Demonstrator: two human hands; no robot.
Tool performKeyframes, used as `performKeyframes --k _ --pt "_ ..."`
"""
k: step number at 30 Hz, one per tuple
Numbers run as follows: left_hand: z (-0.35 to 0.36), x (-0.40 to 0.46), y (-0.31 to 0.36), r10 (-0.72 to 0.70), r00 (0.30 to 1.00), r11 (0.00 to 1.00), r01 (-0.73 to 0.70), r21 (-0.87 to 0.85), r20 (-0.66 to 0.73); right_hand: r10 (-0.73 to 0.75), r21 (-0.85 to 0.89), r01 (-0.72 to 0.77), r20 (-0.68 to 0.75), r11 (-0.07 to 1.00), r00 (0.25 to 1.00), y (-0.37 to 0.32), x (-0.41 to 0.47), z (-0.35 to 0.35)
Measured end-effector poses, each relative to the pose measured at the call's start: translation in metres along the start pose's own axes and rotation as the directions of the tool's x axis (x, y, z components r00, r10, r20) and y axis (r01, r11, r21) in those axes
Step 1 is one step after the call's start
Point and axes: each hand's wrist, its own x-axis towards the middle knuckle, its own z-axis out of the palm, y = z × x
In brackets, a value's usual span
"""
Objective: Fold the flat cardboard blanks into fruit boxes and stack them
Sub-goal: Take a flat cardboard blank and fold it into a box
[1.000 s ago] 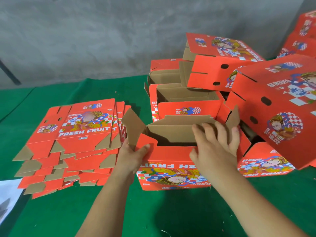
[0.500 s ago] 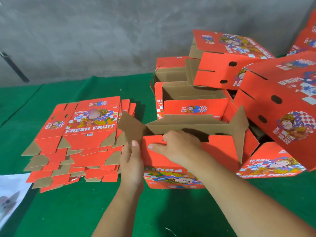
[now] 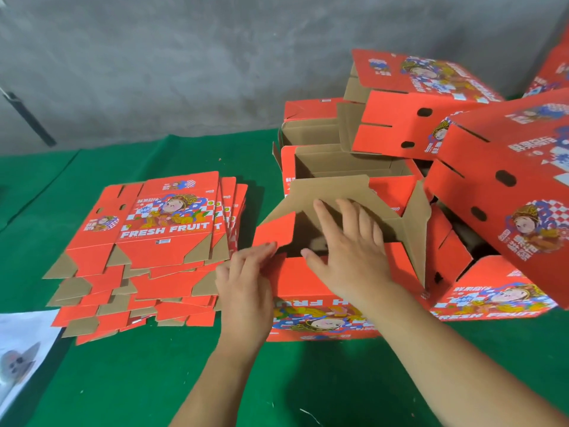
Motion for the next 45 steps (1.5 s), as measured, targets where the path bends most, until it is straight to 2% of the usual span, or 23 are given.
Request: performKeyframes --k 2,4,5,7,9,11,15,17,19,23,26,30,33,38,40,42,44,45 --pt "-0.002 0.002 0.0 -0.013 0.997 1.0 0.014 -0.009 0.076 0.012 0.022 -0.015 0.111 1.0 0.994 0.009 0.0 -0.002" --pt "-0.003 0.01 0.001 -0.086 0.981 0.995 0.076 0.061 0.177 -0.016 0.04 0.011 0.124 0.999 0.992 0.013 -0.004 -0.005" --pt "-0.003 0.016 0.0 -0.13 0.968 0.986 0.103 0.129 0.215 -0.041 0.033 0.039 0.069 0.999 0.997 0.013 -0.009 -0.007" --pt "0.0 0.031 0.003 -0.206 0.941 0.946 0.121 0.301 0.269 -0.041 0.011 0.043 -0.165 0.999 0.985 0.013 -0.019 -0.009" --pt "0.003 0.046 0.005 -0.238 0.921 0.899 0.089 0.428 0.309 0.05 0.031 -0.041 -0.396 0.999 0.917 0.018 -0.03 -0.01" --pt "0.007 0.056 0.007 -0.255 0.911 0.887 0.087 0.454 0.323 0.13 0.066 -0.112 -0.486 0.992 0.864 0.032 -0.039 -0.009" --pt "0.013 0.068 0.003 -0.421 0.861 0.853 0.271 0.445 0.284 0.16 0.144 -0.103 -0.484 0.984 0.86 0.047 -0.052 -0.006" --pt "0.016 0.071 0.0 -0.427 0.86 0.848 0.274 0.454 0.278 0.16 0.251 -0.031 -0.513 0.967 0.843 0.047 -0.057 -0.001" --pt "0.019 0.071 -0.005 -0.384 0.893 0.881 0.278 0.383 0.235 0.16 0.373 0.044 -0.496 0.927 0.853 0.049 -0.063 0.002" --pt "0.022 0.071 -0.011 -0.368 0.906 0.905 0.296 0.305 0.21 0.063 0.274 0.048 -0.383 0.96 0.922 0.066 -0.064 -0.004" --pt "0.027 0.072 -0.015 -0.368 0.898 0.902 0.282 0.327 0.242 0.102 0.319 0.025 -0.376 0.948 0.921 0.078 -0.059 -0.002" --pt "0.03 0.084 -0.016 -0.483 0.801 0.856 0.346 0.384 0.354 0.098 0.297 0.03 -0.406 0.954 0.909 0.081 -0.063 0.011" --pt "0.025 0.09 -0.019 -0.526 0.767 0.83 0.368 0.419 0.367 0.107 0.316 0.035 -0.421 0.948 0.901 0.085 -0.063 0.018" --pt "0.025 0.093 -0.025 -0.568 0.74 0.817 0.454 0.355 0.36 0.094 0.319 0.071 -0.474 0.945 0.875 0.086 -0.068 0.028" --pt "0.028 0.092 -0.023 -0.534 0.766 0.842 0.441 0.311 0.358 0.081 0.331 0.09 -0.471 0.939 0.878 0.087 -0.074 0.027" --pt "0.027 0.087 -0.022 -0.464 0.828 0.884 0.452 0.115 0.314 0.072 0.336 0.088 -0.437 0.938 0.896 0.089 -0.071 0.017" --pt "0.023 0.082 -0.023 -0.427 0.876 0.883 0.458 -0.107 0.224 0.064 0.332 0.066 -0.365 0.941 0.929 0.09 -0.061 0.004" --pt "0.021 0.081 -0.023 -0.409 0.893 0.884 0.438 -0.16 0.189 0.111 0.4 0.019 -0.3 0.916 0.947 0.088 -0.053 -0.004"
